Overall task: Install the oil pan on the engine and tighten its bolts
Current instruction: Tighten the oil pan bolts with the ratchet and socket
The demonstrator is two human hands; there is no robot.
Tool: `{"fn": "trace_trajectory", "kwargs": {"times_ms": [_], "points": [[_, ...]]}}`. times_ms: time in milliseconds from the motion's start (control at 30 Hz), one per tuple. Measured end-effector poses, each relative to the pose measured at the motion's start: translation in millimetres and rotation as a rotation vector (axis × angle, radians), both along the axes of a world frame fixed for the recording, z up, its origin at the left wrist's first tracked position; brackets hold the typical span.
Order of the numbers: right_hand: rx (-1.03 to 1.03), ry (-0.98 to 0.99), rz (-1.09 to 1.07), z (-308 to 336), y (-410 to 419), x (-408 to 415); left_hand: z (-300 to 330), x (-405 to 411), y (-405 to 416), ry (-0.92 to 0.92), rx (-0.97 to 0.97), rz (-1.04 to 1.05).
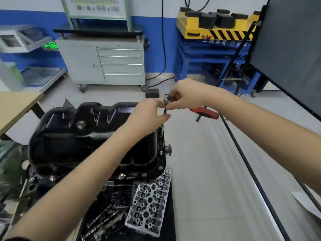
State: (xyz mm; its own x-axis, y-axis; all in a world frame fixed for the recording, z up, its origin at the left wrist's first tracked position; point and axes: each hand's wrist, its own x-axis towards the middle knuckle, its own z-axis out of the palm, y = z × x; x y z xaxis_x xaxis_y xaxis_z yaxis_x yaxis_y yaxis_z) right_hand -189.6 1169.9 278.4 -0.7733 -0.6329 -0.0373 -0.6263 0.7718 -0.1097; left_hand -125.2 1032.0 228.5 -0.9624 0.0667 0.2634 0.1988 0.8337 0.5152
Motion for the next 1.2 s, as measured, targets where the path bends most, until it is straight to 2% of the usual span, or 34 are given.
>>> {"fn": "trace_trajectory", "kwargs": {"times_ms": [33, 67, 133, 200, 267, 400, 600, 767, 867, 967, 1133, 1200], "points": [[0.011, 0.007, 0.039, 2, 2, -1, -5, 11, 2, 0.117, 0.137, 0.069], [0.021, 0.005, 0.073, 4, 3, -2, -8, 19, 4, 0.212, 0.178, 0.139], [0.042, -0.008, 0.138, 8, 5, -5, -15, 19, 8, 0.261, 0.068, 0.25], [0.062, -0.004, 0.207, 10, 5, -9, -13, 9, 12, 0.152, -0.021, 0.236], [0.072, 0.008, 0.259, 11, 4, -12, -8, -3, 15, 0.025, -0.027, 0.172], [0.068, 0.045, 0.271, 11, 7, -16, 2, -23, 16, -0.099, -0.025, 0.149], [0.078, 0.189, 0.253, 5, 3, -17, 7, -33, 13, -0.128, -0.028, 0.176], [0.031, 0.156, 0.213, -1, -4, -17, 10, -38, 7, -0.171, -0.031, 0.15], [0.015, 0.088, 0.259, 5, 3, -22, 6, -43, 5, -0.199, 0.016, 0.132], [-0.008, 0.003, 0.332, 11, 7, -26, 1, -47, 4, -0.214, -0.021, 0.144], [0.062, 0.13, 0.317, 11, -3, -32, -4, -49, 0, -0.188, -0.089, 0.175], [0.065, 0.111, 0.295, 5, -6, -35, -4, -49, 0, -0.18, -0.107, 0.178]]}}
